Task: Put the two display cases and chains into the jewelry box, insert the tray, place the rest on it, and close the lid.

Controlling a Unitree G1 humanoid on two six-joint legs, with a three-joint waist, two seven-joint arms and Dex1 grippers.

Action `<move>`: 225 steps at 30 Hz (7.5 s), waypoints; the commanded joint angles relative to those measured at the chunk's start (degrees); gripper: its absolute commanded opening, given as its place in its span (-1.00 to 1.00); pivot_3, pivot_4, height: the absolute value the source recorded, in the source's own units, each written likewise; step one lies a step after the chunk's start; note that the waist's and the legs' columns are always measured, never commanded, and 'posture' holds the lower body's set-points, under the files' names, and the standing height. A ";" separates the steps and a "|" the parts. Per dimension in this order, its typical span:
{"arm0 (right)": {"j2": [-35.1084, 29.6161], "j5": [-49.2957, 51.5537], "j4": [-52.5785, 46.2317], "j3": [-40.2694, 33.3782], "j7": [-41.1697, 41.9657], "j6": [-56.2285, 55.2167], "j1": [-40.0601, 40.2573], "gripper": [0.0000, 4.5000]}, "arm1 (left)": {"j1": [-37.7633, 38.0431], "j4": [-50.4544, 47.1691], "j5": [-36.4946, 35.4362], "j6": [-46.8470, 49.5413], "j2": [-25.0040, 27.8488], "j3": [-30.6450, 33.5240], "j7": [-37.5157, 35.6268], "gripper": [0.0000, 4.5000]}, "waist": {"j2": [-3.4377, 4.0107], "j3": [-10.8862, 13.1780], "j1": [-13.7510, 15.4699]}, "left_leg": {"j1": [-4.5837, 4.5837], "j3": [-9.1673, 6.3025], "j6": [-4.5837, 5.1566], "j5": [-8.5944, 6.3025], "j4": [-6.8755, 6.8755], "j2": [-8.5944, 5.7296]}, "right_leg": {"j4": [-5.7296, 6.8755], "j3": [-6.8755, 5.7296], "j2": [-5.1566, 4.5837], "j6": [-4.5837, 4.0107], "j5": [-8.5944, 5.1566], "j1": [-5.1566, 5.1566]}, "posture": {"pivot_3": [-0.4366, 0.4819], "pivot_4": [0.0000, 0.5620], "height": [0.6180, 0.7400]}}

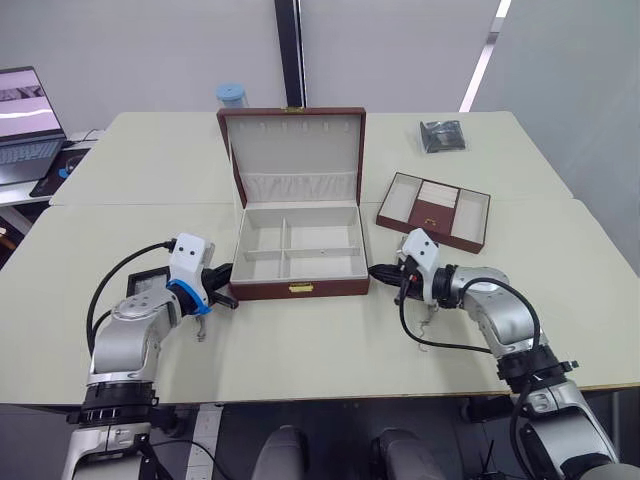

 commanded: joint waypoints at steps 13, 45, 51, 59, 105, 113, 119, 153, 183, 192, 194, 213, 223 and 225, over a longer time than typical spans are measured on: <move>0.54 3.64 -3.77 1.20 0.12 0.68 0.66 -0.99 | -2.47 3.98 -0.55 -4.31 2.57 1.48 -0.97 -1.00 | 0.00 0.00 -0.25 | 0.00 0.00 0.00 0.00 0.00 0.07 | 0.01 0.00 0.01 0.00 0.00 -0.02 | -0.05 -0.47 1.00; -10.00 12.05 -11.14 -9.08 3.02 4.37 6.25 -0.99 | 4.56 1.23 -6.03 -2.73 12.05 10.69 -4.60 -1.00 | 0.00 0.01 -0.21 | -0.03 0.00 0.00 0.00 -0.01 0.17 | 0.00 0.03 0.06 -0.01 0.00 -0.07 | -0.05 -0.47 1.00; -20.18 16.08 -12.26 -17.61 5.78 6.87 13.06 -0.74 | 12.57 -0.05 -9.21 -1.28 19.88 18.21 -10.84 -0.46 | 0.00 0.02 -0.22 | 0.02 -0.02 0.00 0.00 -0.04 0.22 | -0.01 0.08 0.04 -0.02 -0.01 -0.03 | -0.05 -0.47 1.00; -32.12 15.80 -6.11 -24.83 13.77 1.81 21.08 0.16 | 19.58 5.46 -7.79 -4.60 28.16 24.47 -17.11 0.47 | 0.00 0.03 -0.26 | 0.11 -0.01 0.01 -0.01 -0.08 0.26 | 0.03 0.07 0.08 -0.21 -0.09 -0.01 | -0.05 -0.47 1.00; -20.10 25.46 -23.69 -16.53 12.95 -1.74 17.39 0.99 | 10.43 17.40 2.11 -23.24 35.84 5.61 -33.56 1.00 | 0.00 0.04 -0.17 | 0.06 0.02 0.01 -0.01 -0.12 0.29 | 0.06 0.05 0.17 -0.26 -0.12 -0.08 | -0.05 -0.47 1.00; -14.25 19.18 -32.89 -9.53 10.02 -11.56 27.26 0.99 | 0.86 25.63 7.97 -28.91 36.08 -3.75 -37.27 1.00 | -0.02 0.03 0.10 | 0.02 0.07 0.02 -0.01 -0.10 0.25 | 0.06 -0.05 0.28 -0.25 -0.12 -0.11 | -0.05 -0.47 1.00; -13.87 14.23 -30.74 -6.82 9.81 -19.51 30.55 0.99 | -4.22 30.40 9.87 -32.26 33.16 -6.78 -36.13 1.00 | -0.08 -0.01 0.00 | 0.06 0.09 0.02 -0.01 -0.03 0.29 | 0.10 -0.07 0.45 -0.25 -0.12 -0.09 | -0.05 -0.47 1.00; -15.24 15.45 -28.07 -6.14 8.94 -19.85 28.57 1.00 | -5.73 33.89 11.63 -33.16 32.25 -8.09 -35.80 -0.99 | -0.10 -0.02 -0.13 | 0.08 0.06 0.02 -0.01 0.00 0.34 | 0.18 -0.05 0.50 -0.25 -0.12 -0.09 | -0.05 -0.47 1.00; -15.75 24.33 -43.81 -16.03 -7.92 -2.47 34.26 1.00 | -31.54 6.49 10.48 -6.75 26.45 -23.29 -46.49 -0.99 | -0.12 -0.01 0.30 | -0.06 -0.09 0.02 -0.01 0.32 0.27 | 0.18 0.00 0.61 -0.25 -0.12 0.02 | -0.05 -0.47 1.00; -13.58 21.76 -47.81 -17.76 -14.86 -2.94 40.27 1.00 | -43.52 21.13 17.32 -15.40 12.22 -30.99 -44.17 -0.99 | -0.12 -0.01 0.16 | -0.29 -0.23 0.04 -0.03 0.65 0.19 | 0.21 -0.01 0.86 -0.25 -0.12 -0.01 | -0.05 -0.47 1.00; -12.74 21.21 -48.70 -17.65 -15.68 -3.43 42.20 1.00 | -45.47 25.91 19.81 -18.94 8.64 -32.66 -42.06 -0.99 | -0.12 -0.01 -0.11 | -0.30 -0.18 0.04 -0.03 0.66 0.20 | 0.22 0.03 0.85 -0.25 -0.12 -0.07 | -0.05 -0.47 1.00; -9.86 17.92 -52.19 -17.88 -18.99 -6.65 50.36 1.00 | -52.53 53.07 27.72 -36.54 -5.71 -33.37 -33.47 -0.99 | -0.14 0.00 -0.09 | -0.39 -0.24 0.04 -0.03 0.69 0.14 | 0.24 -0.01 0.92 -0.25 -0.12 -0.11 | -0.05 -0.47 1.00; -10.31 18.63 -53.69 -17.14 -20.69 -3.51 47.90 1.00 | -53.50 54.74 27.62 -37.91 -5.68 -32.05 -33.11 -0.99 | -0.14 0.00 -0.07 | -0.39 -0.26 0.04 -0.03 0.69 0.15 | 0.24 -0.03 0.92 -0.25 -0.12 -0.11 | -0.05 -0.47 1.00; -10.40 18.81 -53.93 -17.19 -20.80 -2.78 47.35 1.00 | -53.70 54.71 27.56 -38.02 -5.52 -31.83 -33.15 -0.99 | -0.13 0.00 -0.05 | -0.39 -0.26 0.04 -0.03 0.69 0.15 | 0.25 -0.03 0.92 -0.25 -0.12 -0.10 | -0.05 -0.47 1.00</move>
